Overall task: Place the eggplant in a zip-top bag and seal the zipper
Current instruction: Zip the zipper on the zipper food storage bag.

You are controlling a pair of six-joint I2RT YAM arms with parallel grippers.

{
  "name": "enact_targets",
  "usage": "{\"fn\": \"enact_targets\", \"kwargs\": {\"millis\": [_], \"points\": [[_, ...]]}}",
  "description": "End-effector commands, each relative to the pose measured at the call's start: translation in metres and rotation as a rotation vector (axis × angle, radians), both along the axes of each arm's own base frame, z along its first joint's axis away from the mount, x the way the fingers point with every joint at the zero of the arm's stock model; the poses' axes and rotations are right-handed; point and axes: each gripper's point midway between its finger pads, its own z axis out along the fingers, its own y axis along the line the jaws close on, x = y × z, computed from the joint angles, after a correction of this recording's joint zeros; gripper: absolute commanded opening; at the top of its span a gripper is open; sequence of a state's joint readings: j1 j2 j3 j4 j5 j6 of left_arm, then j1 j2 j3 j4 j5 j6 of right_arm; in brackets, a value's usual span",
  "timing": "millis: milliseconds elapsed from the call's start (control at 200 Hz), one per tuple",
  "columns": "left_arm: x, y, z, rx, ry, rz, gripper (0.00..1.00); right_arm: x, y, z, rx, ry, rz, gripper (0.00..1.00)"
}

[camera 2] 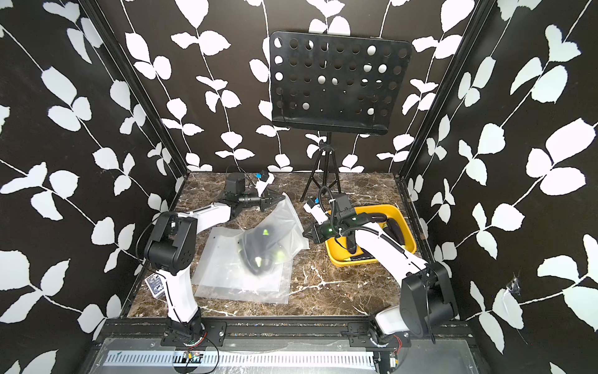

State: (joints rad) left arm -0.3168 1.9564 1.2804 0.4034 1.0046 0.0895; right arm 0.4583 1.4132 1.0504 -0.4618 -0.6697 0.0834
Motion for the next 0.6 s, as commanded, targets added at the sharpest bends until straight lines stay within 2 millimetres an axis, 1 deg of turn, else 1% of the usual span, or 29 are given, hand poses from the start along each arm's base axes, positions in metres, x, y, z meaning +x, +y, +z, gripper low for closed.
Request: {"fn": "enact_targets", "kwargs": {"millis": [0, 185, 440, 510, 595], "points": [[0.040, 0.032, 0.030, 0.008, -0.116, 0.172, 0.00, -0.044, -0.013, -0.018, -0.063, 0.162, 0.026, 0.03], [0.041, 0.033, 0.030, 0.005, -0.117, 0.170, 0.00, -0.053, -0.019, -0.021, -0.074, 0.172, 0.018, 0.03], [0.040, 0.033, 0.032, 0.001, -0.119, 0.170, 0.00, -0.058, -0.022, -0.023, -0.080, 0.183, 0.024, 0.04], [0.039, 0.032, 0.031, 0.000, -0.114, 0.166, 0.00, -0.057, -0.022, -0.023, -0.080, 0.175, 0.021, 0.04], [0.037, 0.030, 0.031, -0.012, -0.101, 0.151, 0.00, -0.048, -0.017, -0.017, -0.060, 0.147, 0.013, 0.04]]}}
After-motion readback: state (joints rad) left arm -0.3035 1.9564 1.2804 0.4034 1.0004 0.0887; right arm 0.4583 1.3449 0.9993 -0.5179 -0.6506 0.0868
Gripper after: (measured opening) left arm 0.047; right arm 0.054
